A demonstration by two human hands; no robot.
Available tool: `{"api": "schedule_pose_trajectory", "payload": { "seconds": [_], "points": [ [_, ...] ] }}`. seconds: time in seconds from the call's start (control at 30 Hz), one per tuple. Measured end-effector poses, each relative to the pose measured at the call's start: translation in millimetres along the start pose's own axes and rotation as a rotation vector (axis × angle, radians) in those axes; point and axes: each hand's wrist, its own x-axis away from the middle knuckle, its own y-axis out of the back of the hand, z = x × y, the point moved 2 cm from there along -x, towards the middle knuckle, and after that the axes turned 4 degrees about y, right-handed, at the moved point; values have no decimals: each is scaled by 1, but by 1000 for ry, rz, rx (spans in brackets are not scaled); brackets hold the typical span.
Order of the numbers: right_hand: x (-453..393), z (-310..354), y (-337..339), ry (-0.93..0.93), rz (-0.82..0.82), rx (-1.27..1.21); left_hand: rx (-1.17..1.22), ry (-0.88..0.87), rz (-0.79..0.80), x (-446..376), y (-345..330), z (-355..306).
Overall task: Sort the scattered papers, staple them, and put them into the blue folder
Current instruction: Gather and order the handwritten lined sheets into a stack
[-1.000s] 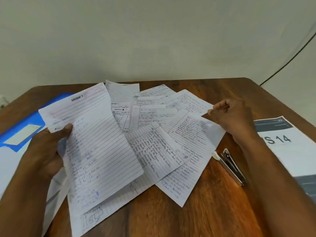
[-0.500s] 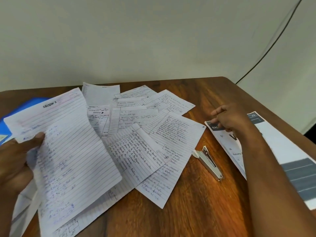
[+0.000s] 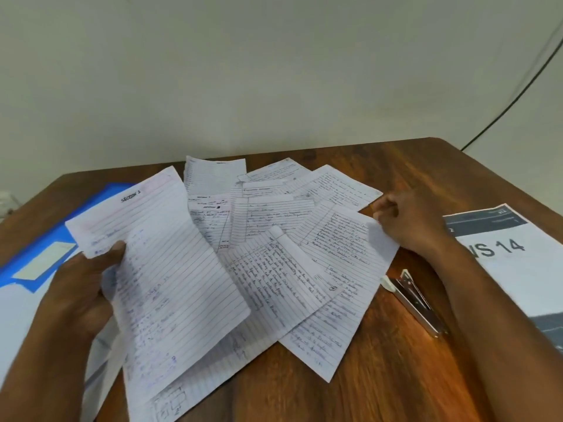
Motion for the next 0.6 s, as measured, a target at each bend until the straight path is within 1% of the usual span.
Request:
{"api": "schedule_pose_trajectory", "payload": {
  "seconds": [0.07, 0.1, 0.17, 0.23, 0.3, 0.33, 0.43, 0.53, 0.6],
  "points": [
    [5, 14, -12, 96, 56, -28, -13, -28, 39, -1, -8, -1],
    [9, 21, -18, 145, 103, -44, -33, -26, 72, 5, -14, -4],
    [19, 35, -30, 252, 216, -52, 11, -22, 75, 1, -15, -4],
    [30, 52, -39, 337, 314, 18, 18, -55, 69, -4, -6, -3],
    [40, 62, -48, 386, 432, 110, 13, -40, 69, -5, -4, -1],
    [45, 66, -52, 414, 488, 136, 12, -41, 44, -5, -4, -1],
    [53, 74, -66, 492, 582, 172, 46, -45, 56, -3, -5, -3],
    [54, 77, -74, 504, 615, 197, -33, -31, -92, -4, 4, -3],
    [54, 76, -76, 503, 614, 216, -23, -13, -200, -5, 9, -3]
  ]
}}
